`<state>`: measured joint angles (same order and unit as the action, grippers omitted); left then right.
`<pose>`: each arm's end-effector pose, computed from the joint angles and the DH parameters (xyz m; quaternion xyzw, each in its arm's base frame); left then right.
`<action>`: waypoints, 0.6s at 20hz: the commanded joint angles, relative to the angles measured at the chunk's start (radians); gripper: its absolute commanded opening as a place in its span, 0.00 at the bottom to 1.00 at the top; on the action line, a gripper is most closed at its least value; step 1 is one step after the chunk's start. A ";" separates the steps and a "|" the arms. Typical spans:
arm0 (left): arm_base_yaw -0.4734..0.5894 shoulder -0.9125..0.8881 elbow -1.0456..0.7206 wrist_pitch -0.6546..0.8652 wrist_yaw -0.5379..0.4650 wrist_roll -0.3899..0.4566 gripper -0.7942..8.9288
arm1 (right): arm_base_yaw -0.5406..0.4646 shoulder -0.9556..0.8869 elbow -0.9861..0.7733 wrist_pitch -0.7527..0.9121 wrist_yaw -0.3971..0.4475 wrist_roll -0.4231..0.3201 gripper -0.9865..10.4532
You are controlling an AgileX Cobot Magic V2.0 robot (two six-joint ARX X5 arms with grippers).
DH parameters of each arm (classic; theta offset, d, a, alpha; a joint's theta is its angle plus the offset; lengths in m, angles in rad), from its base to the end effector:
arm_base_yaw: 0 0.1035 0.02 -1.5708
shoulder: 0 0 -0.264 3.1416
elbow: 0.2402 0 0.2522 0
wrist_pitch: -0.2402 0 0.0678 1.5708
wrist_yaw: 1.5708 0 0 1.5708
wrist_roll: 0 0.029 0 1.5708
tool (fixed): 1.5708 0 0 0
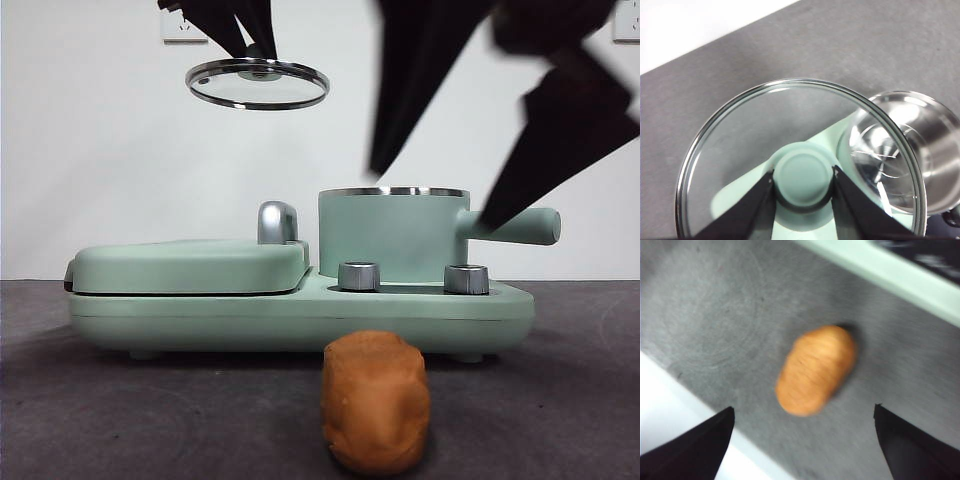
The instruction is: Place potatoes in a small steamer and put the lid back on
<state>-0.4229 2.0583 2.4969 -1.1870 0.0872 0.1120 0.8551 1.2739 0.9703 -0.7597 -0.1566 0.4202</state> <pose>0.3736 -0.1709 0.4293 0.1114 0.3467 -0.2546 0.8959 0.1549 0.1851 0.2557 -0.0124 0.5530 0.3091 0.7736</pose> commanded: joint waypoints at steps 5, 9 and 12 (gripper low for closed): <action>0.018 -0.039 0.040 0.002 0.005 -0.022 0.09 | 0.074 0.233 0.019 0.086 0.082 0.026 0.47; 0.019 -0.039 0.040 0.002 0.005 -0.027 0.09 | 0.083 0.313 0.019 0.175 0.097 0.045 0.47; 0.019 -0.039 0.040 0.003 0.005 -0.027 0.09 | 0.084 0.354 0.019 0.192 0.105 0.091 0.47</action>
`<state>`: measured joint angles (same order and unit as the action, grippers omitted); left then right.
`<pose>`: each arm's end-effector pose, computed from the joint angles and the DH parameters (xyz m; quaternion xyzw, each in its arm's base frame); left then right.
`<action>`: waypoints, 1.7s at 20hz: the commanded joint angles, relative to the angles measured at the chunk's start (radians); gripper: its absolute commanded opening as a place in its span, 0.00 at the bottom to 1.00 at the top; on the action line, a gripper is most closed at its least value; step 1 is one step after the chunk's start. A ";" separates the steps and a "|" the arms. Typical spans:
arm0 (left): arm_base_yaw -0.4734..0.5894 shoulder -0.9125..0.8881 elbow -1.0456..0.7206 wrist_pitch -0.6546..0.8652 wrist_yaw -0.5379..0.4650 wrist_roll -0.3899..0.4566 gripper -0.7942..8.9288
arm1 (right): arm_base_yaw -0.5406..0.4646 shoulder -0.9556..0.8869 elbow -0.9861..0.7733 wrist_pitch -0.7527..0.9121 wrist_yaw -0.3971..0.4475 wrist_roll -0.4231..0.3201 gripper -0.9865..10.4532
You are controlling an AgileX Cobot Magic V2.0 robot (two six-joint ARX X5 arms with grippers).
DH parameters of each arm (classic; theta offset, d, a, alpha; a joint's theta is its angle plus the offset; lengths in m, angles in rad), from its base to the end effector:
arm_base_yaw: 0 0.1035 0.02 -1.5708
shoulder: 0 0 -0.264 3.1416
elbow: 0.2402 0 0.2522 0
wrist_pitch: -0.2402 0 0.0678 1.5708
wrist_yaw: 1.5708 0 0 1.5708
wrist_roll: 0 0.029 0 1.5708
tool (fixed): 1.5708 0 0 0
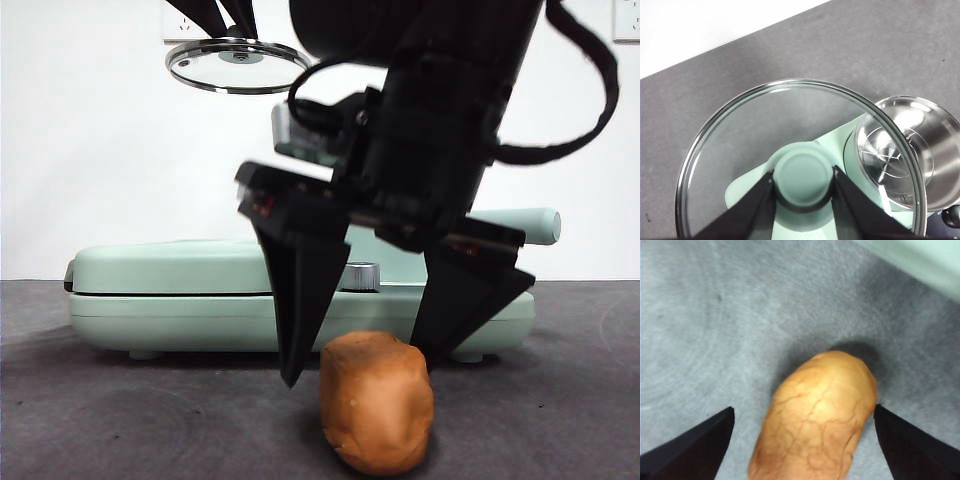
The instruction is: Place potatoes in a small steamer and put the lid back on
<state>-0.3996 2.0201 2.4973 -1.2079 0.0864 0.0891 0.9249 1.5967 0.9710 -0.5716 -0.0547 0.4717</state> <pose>0.3645 -0.1566 0.4426 0.0960 0.3425 -0.2402 0.9032 0.1768 0.2372 0.1825 -0.0606 0.5877 0.2585 0.7643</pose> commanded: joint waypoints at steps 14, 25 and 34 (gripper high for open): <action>0.031 0.000 0.039 0.018 0.006 -0.016 0.09 | -0.089 0.049 0.439 -0.375 0.002 -0.135 0.21; 0.034 0.000 0.037 0.018 0.006 -0.023 0.09 | -0.460 0.290 1.011 -0.504 -0.028 -0.306 0.21; 0.034 0.000 0.035 0.019 0.006 -0.023 0.09 | -0.500 0.496 1.053 -0.499 -0.062 -0.331 0.24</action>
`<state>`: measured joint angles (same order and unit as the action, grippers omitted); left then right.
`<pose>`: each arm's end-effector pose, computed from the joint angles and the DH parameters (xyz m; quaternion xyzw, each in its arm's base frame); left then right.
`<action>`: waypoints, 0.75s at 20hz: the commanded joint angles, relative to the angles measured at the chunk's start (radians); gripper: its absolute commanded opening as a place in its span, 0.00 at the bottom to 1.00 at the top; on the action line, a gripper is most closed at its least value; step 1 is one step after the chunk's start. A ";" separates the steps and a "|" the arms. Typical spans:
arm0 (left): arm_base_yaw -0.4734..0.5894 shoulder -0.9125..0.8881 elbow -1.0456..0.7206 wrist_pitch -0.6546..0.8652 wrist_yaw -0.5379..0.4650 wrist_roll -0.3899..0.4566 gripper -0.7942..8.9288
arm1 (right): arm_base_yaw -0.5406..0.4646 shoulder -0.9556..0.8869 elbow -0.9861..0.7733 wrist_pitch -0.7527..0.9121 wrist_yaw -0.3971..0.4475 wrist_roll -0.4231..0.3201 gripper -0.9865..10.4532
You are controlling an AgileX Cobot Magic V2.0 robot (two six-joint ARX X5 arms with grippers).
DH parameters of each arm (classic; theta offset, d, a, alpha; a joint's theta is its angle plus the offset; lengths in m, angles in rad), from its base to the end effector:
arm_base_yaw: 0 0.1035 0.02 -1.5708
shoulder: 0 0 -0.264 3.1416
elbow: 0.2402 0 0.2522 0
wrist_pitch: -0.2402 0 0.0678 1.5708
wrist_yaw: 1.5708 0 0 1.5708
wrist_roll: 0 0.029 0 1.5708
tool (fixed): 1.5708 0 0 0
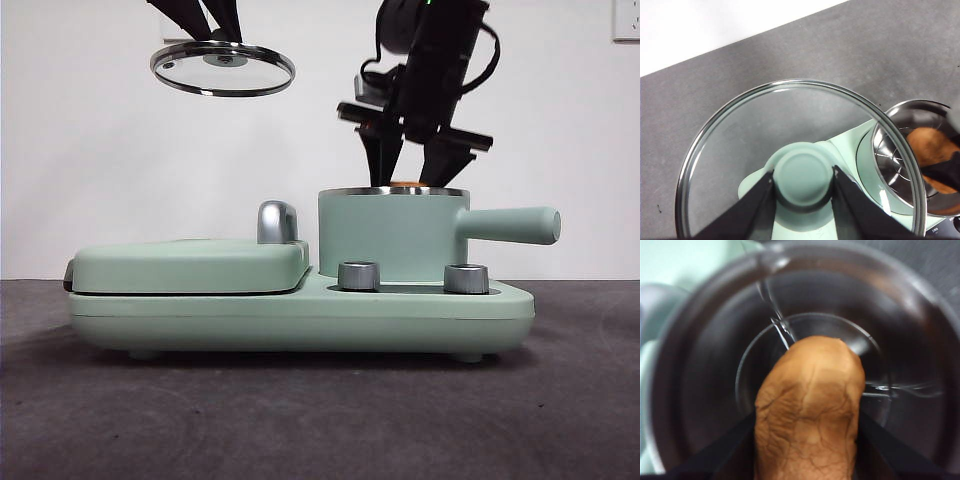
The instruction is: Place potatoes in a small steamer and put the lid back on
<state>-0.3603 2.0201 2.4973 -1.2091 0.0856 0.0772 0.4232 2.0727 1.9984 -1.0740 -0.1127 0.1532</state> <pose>0.3703 -0.1422 0.4425 0.0841 0.3462 -0.2200 0.9081 0.3956 0.1818 0.2885 -0.0218 0.5520 0.1806 0.8137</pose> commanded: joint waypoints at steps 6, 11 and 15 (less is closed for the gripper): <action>-0.006 0.000 0.034 0.020 0.007 -0.016 0.09 | 0.002 0.023 0.047 -0.005 -0.003 -0.011 0.50; -0.006 0.000 0.034 0.016 0.008 -0.023 0.09 | 0.007 -0.039 0.171 -0.162 -0.002 -0.026 0.50; -0.006 0.000 0.033 0.013 0.008 -0.036 0.09 | 0.016 -0.151 0.174 -0.335 0.075 -0.030 0.50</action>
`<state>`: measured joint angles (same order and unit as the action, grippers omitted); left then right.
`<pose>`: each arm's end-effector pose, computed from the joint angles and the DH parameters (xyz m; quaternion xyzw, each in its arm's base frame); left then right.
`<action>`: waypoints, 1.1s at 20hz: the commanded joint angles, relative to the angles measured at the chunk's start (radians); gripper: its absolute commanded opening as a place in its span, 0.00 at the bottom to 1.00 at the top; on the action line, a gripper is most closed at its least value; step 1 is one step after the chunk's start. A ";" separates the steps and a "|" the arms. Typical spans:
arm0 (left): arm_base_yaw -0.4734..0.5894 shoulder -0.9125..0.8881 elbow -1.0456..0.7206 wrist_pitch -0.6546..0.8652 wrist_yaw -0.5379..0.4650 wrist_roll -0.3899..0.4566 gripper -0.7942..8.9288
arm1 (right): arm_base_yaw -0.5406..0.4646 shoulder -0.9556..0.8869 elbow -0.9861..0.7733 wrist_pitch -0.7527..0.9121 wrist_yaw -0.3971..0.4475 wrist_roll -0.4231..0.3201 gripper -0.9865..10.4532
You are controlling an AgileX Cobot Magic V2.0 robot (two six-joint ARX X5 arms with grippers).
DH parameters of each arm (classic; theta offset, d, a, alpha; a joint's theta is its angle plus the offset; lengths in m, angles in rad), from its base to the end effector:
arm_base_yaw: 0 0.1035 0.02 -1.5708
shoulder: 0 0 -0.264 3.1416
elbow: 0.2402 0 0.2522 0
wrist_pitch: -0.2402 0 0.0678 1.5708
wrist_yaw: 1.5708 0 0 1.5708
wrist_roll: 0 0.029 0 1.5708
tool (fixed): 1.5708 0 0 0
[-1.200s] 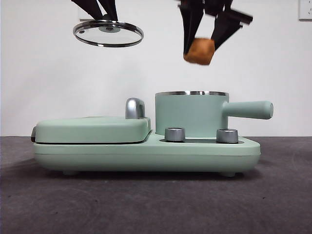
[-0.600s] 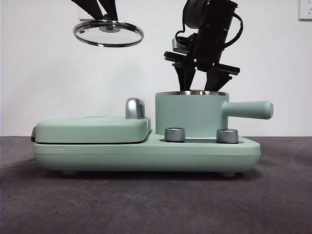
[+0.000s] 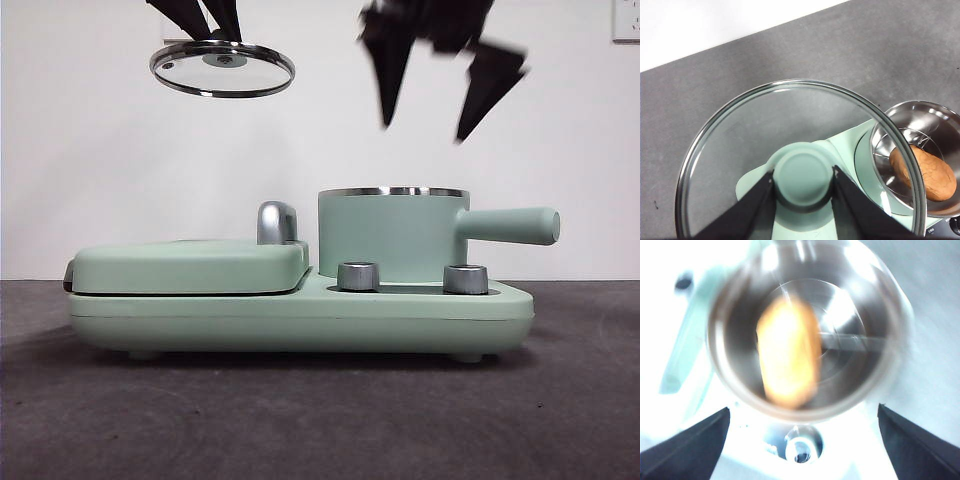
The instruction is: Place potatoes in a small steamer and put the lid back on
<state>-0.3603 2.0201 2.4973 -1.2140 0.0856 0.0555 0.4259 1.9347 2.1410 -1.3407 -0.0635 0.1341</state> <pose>0.3700 -0.1420 0.4421 0.0745 0.3509 -0.2161 0.9081 0.3474 0.1596 0.3714 -0.0418 0.5410 0.1685 0.8229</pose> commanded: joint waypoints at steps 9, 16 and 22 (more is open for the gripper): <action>-0.030 0.000 0.032 0.004 0.008 -0.023 0.09 | 0.137 -0.583 -0.449 0.039 0.108 -0.007 0.50; -0.094 0.002 0.032 0.011 0.008 -0.076 0.09 | 0.310 -1.130 -0.996 0.401 0.127 0.238 0.50; -0.192 0.011 0.030 0.023 0.008 -0.076 0.09 | 0.340 -1.373 -1.152 0.397 0.204 0.325 0.50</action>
<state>-0.5442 2.0201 2.4969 -1.2221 0.0872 -0.0158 0.7574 0.5556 0.9810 -0.9558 0.1356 0.4358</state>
